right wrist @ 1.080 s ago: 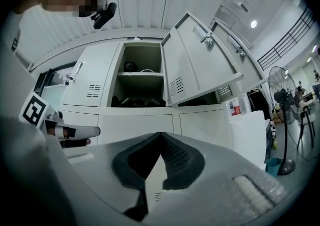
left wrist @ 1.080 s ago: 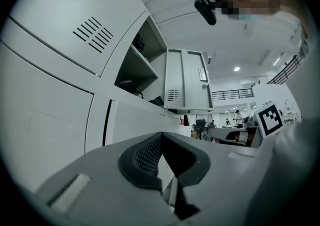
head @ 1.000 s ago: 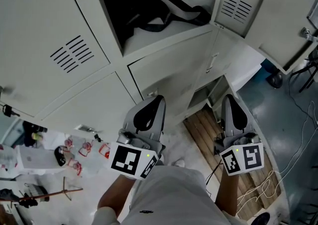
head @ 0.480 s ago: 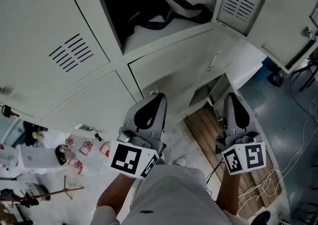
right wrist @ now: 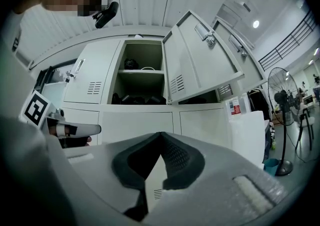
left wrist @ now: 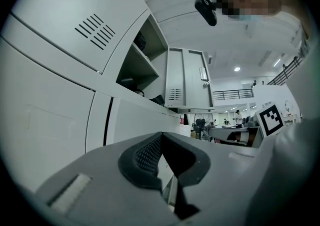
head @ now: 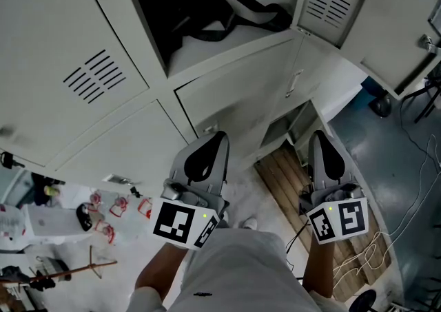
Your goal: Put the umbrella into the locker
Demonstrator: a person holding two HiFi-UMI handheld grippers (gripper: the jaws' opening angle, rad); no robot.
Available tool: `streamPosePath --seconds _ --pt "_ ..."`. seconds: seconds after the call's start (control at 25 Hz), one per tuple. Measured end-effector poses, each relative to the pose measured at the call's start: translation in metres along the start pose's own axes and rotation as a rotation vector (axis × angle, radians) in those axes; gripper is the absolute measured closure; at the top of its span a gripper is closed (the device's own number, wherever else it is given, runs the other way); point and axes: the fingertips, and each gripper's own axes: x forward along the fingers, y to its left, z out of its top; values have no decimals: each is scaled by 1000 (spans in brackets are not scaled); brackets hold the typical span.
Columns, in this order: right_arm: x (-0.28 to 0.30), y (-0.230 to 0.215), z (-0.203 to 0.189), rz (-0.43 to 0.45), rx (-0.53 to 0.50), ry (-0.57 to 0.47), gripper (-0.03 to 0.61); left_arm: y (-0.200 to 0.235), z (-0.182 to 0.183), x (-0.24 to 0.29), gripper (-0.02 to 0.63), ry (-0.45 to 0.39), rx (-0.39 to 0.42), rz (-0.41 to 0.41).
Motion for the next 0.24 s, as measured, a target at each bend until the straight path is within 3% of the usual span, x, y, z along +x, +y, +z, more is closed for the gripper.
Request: streamPosePath --seconds 0.24 --pt "2 3 -4 7 4 11 586 1 -4 0 597 9 -8 -2"
